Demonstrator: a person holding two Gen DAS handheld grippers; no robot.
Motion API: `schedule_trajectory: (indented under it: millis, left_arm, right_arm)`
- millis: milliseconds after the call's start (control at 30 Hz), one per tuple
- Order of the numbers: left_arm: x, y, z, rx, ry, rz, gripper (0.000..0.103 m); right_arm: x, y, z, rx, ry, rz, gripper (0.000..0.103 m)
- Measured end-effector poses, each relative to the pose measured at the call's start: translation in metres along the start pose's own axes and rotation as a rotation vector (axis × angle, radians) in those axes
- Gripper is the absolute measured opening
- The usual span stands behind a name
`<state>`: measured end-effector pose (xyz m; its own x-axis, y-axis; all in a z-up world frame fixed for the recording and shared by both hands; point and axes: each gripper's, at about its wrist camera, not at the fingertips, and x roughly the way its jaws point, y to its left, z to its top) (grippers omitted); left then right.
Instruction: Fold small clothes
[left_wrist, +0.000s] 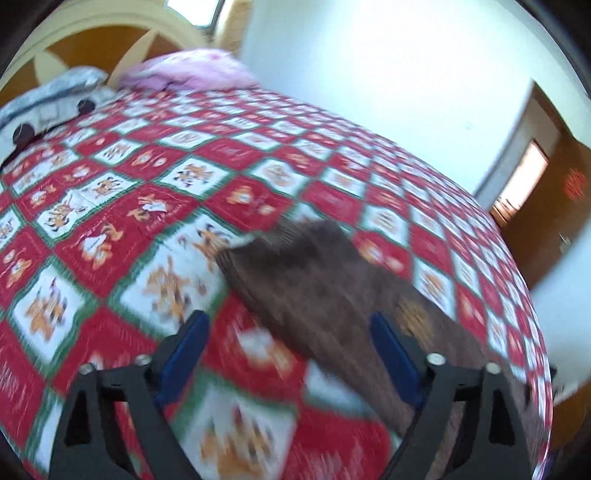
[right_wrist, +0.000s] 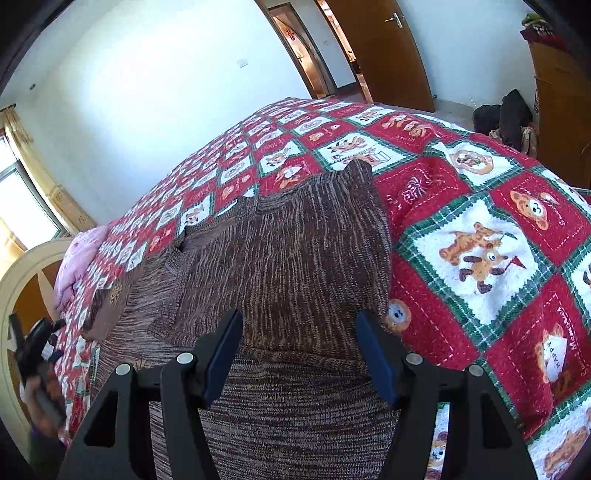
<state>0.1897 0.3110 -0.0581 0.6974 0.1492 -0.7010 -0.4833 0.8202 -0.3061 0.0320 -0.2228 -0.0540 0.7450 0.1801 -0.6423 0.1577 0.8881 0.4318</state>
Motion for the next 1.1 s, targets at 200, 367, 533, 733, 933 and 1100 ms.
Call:
schedule_trajectory:
  millis: [200, 367, 533, 733, 933, 1100]
  left_arm:
    - [0.068, 0.023, 0.008, -0.083, 0.107, 0.037, 0.051]
    - [0.069, 0.021, 0.004, -0.077, 0.041, 0.028, 0.04]
    - [0.076, 0.026, 0.009, -0.098, 0.066, -0.021, 0.009]
    - [0.058, -0.001, 0.015, -0.026, 0.006, -0.044, 0.008]
    - [-0.005, -0.089, 0.01, 0.216, -0.103, -0.197, 0.008]
    - [-0.067, -0.176, -0.049, 0.494, -0.144, -0.34, 0.008]
  right_arm:
    - [0.002, -0.001, 0.0, 0.003, 0.007, 0.005, 0.065]
    - [0.004, -0.001, -0.001, -0.003, 0.011, -0.001, 0.065]
    - [0.003, -0.002, 0.0, 0.002, 0.009, 0.003, 0.065]
    - [0.003, -0.003, 0.0, 0.005, 0.008, 0.007, 0.065]
    - [0.001, -0.004, 0.0, 0.014, 0.005, 0.015, 0.065]
    - [0.001, -0.005, 0.0, 0.019, 0.004, 0.02, 0.065]
